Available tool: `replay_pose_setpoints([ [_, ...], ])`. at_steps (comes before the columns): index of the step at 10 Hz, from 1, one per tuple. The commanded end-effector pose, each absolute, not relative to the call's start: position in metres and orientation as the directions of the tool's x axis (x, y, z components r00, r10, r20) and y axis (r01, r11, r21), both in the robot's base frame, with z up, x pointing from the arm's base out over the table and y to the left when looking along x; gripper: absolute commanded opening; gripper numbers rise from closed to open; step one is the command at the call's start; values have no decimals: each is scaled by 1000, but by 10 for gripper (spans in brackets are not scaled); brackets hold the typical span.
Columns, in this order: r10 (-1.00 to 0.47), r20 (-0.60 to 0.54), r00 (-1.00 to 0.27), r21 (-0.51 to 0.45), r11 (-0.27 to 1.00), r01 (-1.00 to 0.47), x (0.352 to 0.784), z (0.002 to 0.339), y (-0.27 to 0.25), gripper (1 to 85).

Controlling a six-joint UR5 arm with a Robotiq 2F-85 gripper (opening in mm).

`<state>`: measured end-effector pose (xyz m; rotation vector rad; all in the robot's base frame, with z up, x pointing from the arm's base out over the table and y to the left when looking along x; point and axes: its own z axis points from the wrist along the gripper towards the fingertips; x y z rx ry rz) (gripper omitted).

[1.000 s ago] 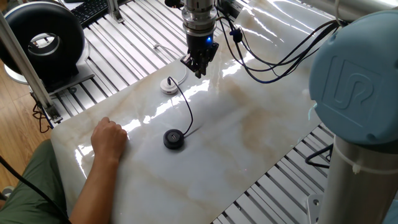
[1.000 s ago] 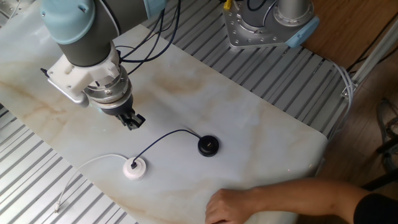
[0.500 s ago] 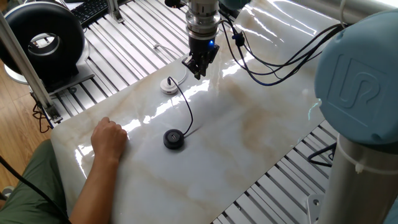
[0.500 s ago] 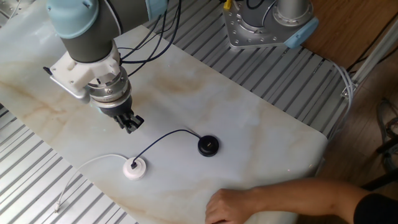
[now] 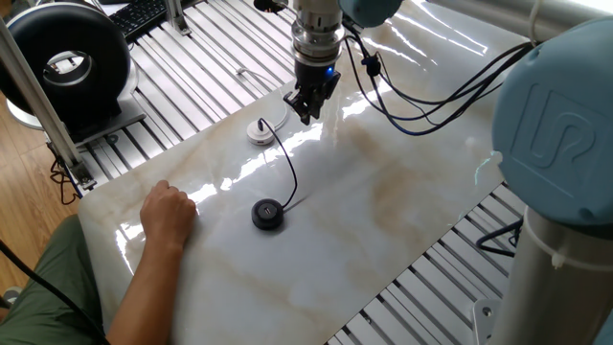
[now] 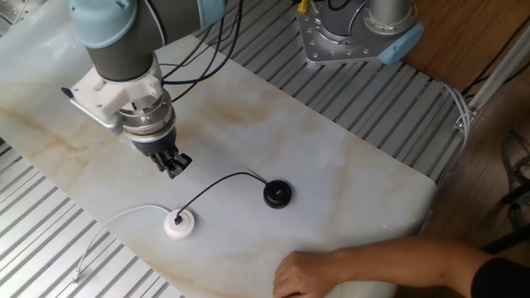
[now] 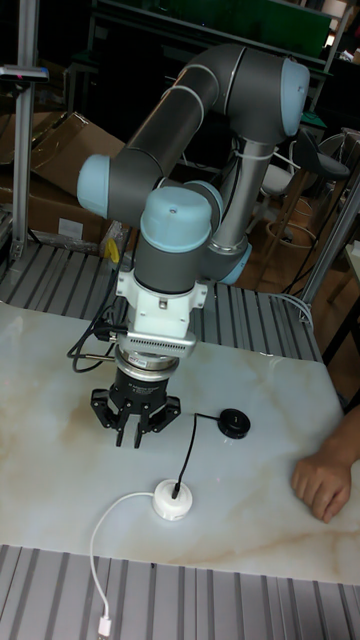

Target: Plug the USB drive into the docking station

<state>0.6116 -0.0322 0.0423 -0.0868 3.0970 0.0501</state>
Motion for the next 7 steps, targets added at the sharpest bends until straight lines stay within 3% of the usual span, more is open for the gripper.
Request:
replay_pose_setpoints([
  [1,-55,-55,-997,42,997,-58,613,44,-31,300],
  [7,-45,-59,-997,37,998,-47,618,43,-28,310],
])
